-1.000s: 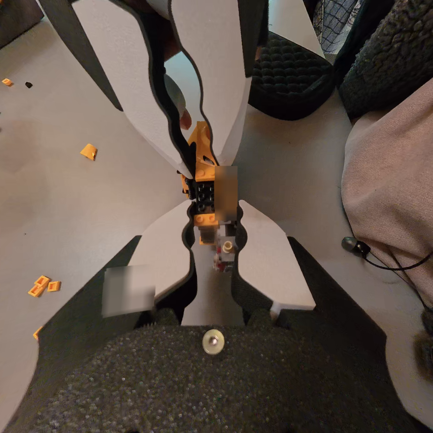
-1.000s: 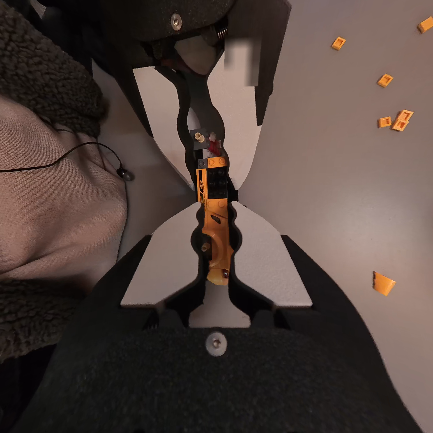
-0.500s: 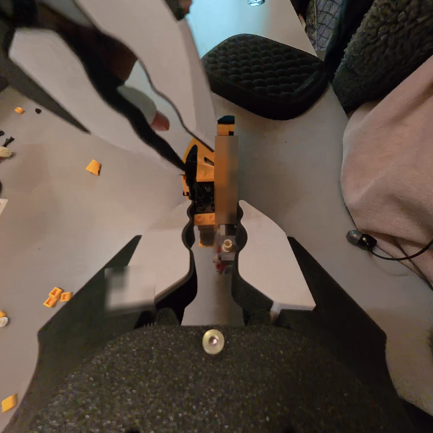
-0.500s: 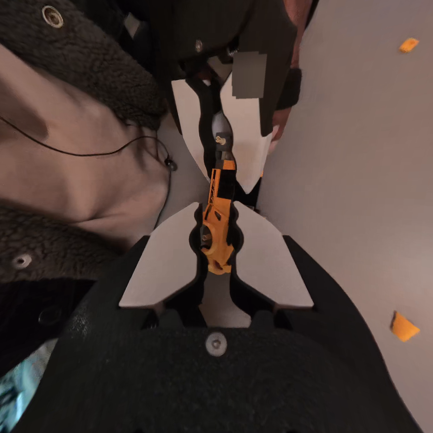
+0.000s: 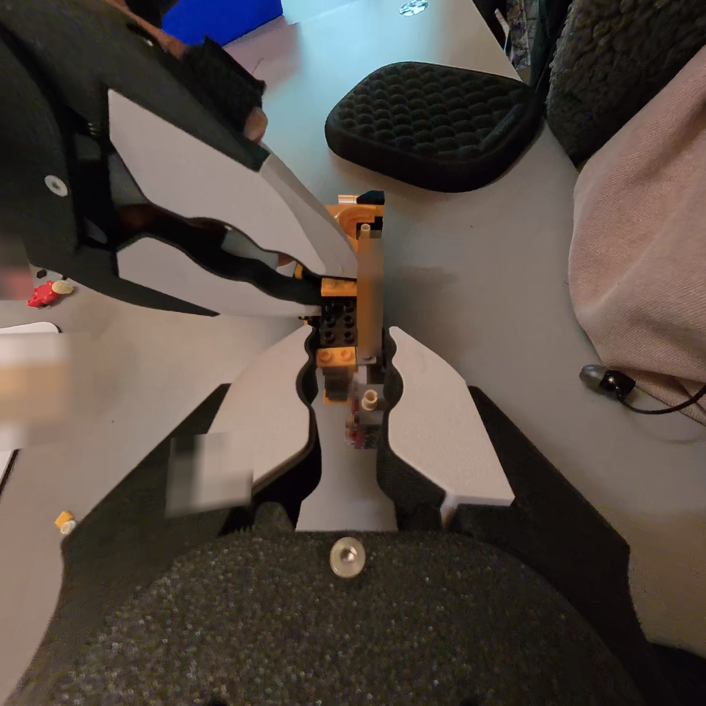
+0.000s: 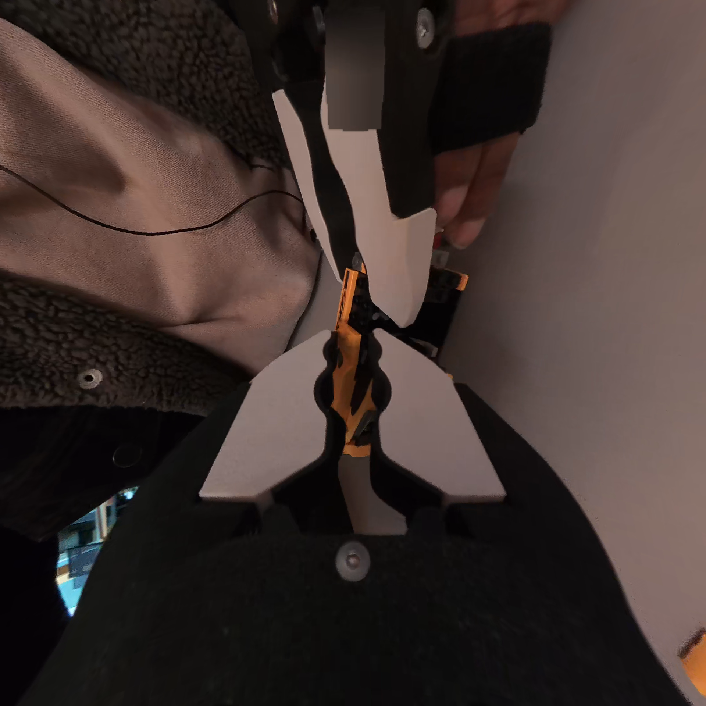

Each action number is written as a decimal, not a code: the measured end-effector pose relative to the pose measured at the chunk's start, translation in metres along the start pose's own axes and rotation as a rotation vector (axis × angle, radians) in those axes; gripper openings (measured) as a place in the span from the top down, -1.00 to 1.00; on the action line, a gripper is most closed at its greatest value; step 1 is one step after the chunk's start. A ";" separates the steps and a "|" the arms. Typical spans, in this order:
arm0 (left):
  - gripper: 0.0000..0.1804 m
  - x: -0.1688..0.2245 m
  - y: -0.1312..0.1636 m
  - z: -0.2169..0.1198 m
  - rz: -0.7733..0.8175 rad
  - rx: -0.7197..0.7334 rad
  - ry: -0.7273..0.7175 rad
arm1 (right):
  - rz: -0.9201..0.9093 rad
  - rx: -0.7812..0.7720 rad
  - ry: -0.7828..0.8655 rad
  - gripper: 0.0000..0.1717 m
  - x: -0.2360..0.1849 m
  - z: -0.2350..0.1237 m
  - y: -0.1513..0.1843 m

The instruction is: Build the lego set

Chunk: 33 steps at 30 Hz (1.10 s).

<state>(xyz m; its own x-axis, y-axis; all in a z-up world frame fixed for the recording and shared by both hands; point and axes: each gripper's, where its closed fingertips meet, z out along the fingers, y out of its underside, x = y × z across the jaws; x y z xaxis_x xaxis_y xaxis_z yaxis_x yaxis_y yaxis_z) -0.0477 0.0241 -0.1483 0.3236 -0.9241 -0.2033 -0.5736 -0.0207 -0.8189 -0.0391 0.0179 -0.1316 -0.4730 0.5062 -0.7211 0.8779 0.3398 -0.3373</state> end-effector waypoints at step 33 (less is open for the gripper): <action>0.66 0.017 -0.021 0.004 0.163 0.024 -0.039 | 0.030 -0.039 -0.105 0.88 -0.030 0.013 0.005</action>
<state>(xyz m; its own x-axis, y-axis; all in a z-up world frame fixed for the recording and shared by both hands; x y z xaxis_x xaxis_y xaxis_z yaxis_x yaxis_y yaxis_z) -0.0275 0.0104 -0.1371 0.2569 -0.8991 -0.3544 -0.6029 0.1374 -0.7859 -0.0193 -0.0059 -0.1199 -0.4345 0.4312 -0.7908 0.8869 0.3577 -0.2923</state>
